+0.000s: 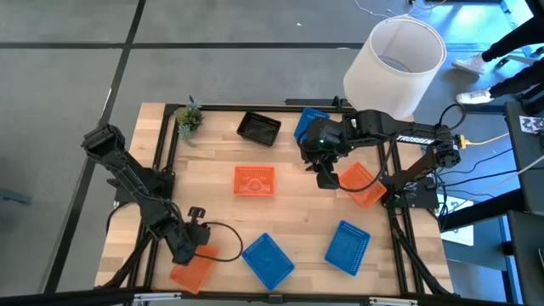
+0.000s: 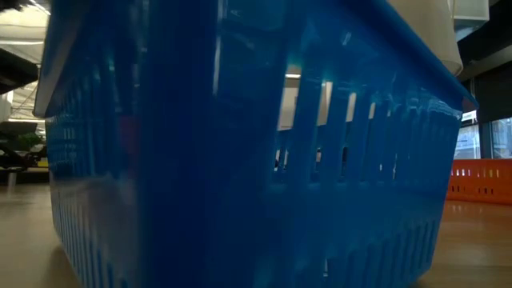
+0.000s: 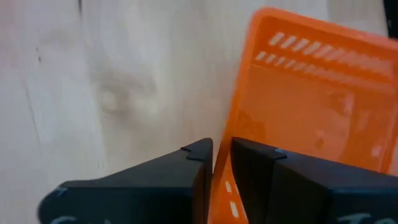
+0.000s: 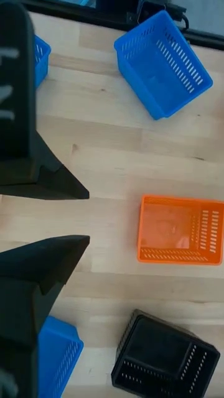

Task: Stack baskets by color
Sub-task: Stack the bottom orange bin on the top left orange bin

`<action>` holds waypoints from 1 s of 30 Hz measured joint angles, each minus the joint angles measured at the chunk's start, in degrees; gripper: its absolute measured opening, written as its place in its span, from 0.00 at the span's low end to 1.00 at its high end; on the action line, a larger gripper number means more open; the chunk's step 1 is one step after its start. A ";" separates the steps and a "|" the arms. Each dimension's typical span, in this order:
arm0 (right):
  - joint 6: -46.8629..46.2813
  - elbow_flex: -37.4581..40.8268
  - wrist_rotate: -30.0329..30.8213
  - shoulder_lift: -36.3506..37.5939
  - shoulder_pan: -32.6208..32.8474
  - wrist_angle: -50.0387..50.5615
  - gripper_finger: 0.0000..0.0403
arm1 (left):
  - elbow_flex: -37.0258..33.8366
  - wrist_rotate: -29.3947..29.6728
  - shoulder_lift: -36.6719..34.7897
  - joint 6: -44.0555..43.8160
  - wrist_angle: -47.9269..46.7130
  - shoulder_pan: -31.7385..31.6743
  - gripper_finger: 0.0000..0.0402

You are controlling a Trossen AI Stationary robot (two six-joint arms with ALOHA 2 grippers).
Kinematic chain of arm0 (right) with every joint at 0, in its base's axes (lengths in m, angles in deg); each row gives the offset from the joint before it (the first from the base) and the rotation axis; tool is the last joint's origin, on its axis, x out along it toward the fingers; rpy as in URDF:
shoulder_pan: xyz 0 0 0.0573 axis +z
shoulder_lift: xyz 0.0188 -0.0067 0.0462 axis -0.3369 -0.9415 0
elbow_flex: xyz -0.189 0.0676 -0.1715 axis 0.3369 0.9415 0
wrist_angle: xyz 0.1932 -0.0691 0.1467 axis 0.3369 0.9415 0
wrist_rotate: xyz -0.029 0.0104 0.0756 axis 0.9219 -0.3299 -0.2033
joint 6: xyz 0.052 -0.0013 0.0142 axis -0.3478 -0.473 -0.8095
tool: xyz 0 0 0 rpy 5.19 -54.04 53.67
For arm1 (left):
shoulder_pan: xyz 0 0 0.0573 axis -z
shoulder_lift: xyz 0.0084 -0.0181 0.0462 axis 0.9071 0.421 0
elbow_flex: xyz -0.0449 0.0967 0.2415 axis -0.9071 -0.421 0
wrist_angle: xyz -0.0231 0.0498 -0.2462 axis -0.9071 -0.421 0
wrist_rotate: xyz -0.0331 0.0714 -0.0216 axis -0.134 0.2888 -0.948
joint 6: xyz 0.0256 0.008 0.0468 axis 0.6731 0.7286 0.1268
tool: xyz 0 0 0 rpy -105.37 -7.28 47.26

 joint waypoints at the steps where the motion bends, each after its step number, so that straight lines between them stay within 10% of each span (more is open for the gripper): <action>1: -0.13 0.00 0.41 0.00 0.00 0.00 0.25 | 0.00 -0.48 0.00 -0.02 -0.02 -0.71 0.09; 17: -1.81 0.00 6.77 0.02 0.00 0.02 0.25 | 2.78 -11.36 -7.43 0.04 -2.84 -13.65 0.00; 30: -12.21 0.00 20.20 0.07 0.02 0.52 0.25 | 18.05 8.45 -17.88 -26.38 -24.77 -24.60 0.00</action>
